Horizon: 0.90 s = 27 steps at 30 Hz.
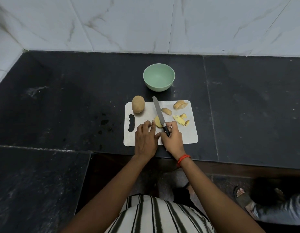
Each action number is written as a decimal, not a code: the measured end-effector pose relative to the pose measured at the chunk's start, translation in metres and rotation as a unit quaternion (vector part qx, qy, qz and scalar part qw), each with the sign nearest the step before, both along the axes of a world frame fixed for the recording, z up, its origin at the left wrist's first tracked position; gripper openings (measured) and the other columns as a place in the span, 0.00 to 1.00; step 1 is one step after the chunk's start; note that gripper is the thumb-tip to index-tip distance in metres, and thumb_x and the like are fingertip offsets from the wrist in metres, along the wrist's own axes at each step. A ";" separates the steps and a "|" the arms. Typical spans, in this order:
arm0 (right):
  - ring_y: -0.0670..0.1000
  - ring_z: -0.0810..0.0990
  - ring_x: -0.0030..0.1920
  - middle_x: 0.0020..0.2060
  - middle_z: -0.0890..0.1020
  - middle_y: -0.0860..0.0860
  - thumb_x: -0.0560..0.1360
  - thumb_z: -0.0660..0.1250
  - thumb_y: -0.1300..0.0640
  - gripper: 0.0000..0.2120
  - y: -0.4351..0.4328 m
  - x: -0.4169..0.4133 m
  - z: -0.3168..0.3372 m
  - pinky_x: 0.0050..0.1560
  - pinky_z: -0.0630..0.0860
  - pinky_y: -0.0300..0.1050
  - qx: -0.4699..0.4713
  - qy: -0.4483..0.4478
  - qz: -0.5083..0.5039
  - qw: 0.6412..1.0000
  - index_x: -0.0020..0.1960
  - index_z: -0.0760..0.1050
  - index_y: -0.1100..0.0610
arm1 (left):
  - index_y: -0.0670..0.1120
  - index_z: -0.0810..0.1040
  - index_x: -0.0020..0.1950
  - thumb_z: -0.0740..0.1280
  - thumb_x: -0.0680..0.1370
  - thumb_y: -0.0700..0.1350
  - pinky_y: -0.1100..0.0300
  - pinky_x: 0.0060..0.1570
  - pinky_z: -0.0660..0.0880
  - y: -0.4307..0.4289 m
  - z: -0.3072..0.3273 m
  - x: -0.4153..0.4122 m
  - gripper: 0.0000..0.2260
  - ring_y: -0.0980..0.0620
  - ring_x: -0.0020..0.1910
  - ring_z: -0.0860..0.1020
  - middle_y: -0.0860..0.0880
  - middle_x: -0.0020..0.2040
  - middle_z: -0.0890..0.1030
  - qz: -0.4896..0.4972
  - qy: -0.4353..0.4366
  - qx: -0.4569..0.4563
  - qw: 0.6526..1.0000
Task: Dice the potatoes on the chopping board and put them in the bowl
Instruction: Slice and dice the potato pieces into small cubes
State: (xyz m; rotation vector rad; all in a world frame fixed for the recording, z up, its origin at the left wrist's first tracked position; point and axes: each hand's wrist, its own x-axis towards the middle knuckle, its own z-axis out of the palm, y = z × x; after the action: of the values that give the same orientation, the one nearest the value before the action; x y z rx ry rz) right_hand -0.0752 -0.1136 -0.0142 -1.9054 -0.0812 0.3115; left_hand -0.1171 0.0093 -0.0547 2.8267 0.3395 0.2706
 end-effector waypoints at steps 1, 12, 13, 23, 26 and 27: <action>0.53 0.78 0.38 0.38 0.80 0.55 0.75 0.69 0.64 0.12 -0.002 -0.001 0.001 0.37 0.75 0.43 0.001 -0.005 -0.005 1.000 0.55 0.71 0.55 | 0.43 0.70 0.76 0.60 0.82 0.57 0.48 0.60 0.74 0.003 0.002 0.001 0.27 0.43 0.62 0.69 0.43 0.67 0.72 -0.005 0.002 -0.018 1.000; 0.60 0.80 0.40 0.44 0.81 0.55 0.84 0.55 0.55 0.03 -0.004 -0.041 0.004 0.33 0.69 0.50 -0.213 -0.145 0.028 0.966 0.55 0.65 0.54 | 0.43 0.79 0.69 0.72 0.79 0.48 0.53 0.62 0.77 0.037 0.002 0.022 0.20 0.49 0.64 0.78 0.47 0.65 0.82 -0.128 -0.103 -0.158 0.974; 0.61 0.80 0.40 0.44 0.81 0.55 0.84 0.54 0.55 0.03 0.000 -0.041 0.002 0.33 0.70 0.50 -0.232 -0.146 0.037 0.961 0.54 0.64 0.54 | 0.43 0.81 0.67 0.72 0.79 0.47 0.54 0.62 0.77 0.037 -0.001 0.022 0.18 0.50 0.64 0.79 0.47 0.64 0.82 -0.132 -0.112 -0.155 0.973; 0.65 0.80 0.43 0.45 0.80 0.58 0.84 0.53 0.56 0.05 0.014 -0.029 -0.001 0.34 0.66 0.50 -0.323 -0.126 0.065 0.936 0.57 0.65 0.56 | 0.43 0.85 0.60 0.69 0.80 0.46 0.57 0.63 0.75 0.038 -0.012 0.023 0.13 0.48 0.63 0.81 0.46 0.62 0.83 -0.145 -0.113 -0.120 0.976; 0.65 0.81 0.43 0.46 0.80 0.57 0.84 0.53 0.57 0.06 0.015 -0.028 0.000 0.35 0.66 0.50 -0.351 -0.126 0.075 0.925 0.60 0.65 0.55 | 0.43 0.85 0.59 0.63 0.81 0.50 0.57 0.63 0.76 0.037 -0.009 0.023 0.16 0.49 0.63 0.81 0.46 0.61 0.84 -0.146 -0.115 -0.125 0.975; 0.65 0.81 0.43 0.46 0.80 0.57 0.84 0.53 0.57 0.07 0.015 -0.027 0.000 0.35 0.66 0.50 -0.365 -0.128 0.078 0.919 0.61 0.65 0.55 | 0.43 0.86 0.59 0.62 0.81 0.50 0.57 0.63 0.76 0.037 -0.009 0.024 0.16 0.49 0.63 0.81 0.46 0.61 0.84 -0.146 -0.116 -0.127 0.974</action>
State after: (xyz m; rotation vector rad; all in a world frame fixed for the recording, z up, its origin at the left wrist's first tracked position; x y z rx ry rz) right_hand -0.1026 -0.0982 -0.0144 -2.6875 -0.3307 0.2075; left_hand -0.0930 0.0468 -0.0636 2.5156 -0.0866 0.4524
